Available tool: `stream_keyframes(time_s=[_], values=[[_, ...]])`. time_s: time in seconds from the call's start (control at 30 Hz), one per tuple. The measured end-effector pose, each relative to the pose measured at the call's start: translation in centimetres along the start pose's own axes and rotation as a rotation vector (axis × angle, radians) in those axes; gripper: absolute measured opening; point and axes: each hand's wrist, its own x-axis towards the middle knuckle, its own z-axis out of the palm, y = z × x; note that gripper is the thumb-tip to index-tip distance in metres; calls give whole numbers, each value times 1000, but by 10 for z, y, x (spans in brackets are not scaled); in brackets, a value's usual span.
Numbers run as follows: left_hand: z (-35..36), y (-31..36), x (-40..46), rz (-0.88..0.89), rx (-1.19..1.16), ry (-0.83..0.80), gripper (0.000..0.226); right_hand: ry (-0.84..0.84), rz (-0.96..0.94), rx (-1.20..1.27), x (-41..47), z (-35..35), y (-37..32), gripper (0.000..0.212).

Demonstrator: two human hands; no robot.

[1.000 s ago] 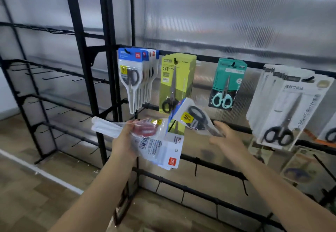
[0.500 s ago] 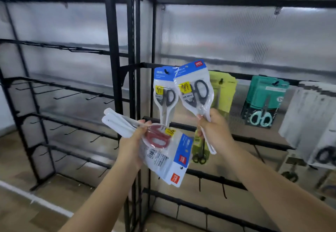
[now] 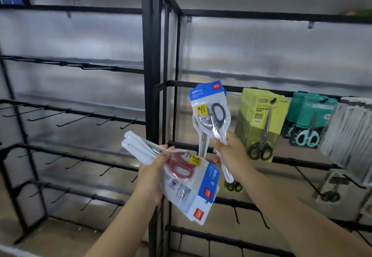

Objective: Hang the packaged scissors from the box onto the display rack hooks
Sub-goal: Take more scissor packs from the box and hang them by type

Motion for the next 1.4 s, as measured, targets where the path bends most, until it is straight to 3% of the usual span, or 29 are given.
stream_keyframes(time_s=[0.33,0.73,0.83,0.9,1.0,1.07,1.13,1.23,1.4], values=[[-17,3,-3,-24,1,-1,40,79,31,94,-13,13,0,15],[-28,12,-5,-41,33,88,22,100,151,17,-12,14,9,9],[-36,15,-6,-22,-7,51,26,88,285,-92,-15,13,23,35],[-41,15,-7,-14,-44,52,29,18,358,-127,-27,17,28,45],[-45,10,-6,-30,-96,89,29,-275,425,-74,-47,25,37,35],[-45,3,-4,-46,-125,96,20,-386,426,35,-58,34,44,23],[-46,-5,-1,-54,-137,127,20,-325,381,88,-62,42,54,12],[-47,-18,1,-96,-130,154,50,-153,342,142,-64,46,64,7],[-57,-40,9,-145,-159,239,49,-7,284,17,-61,40,86,10]])
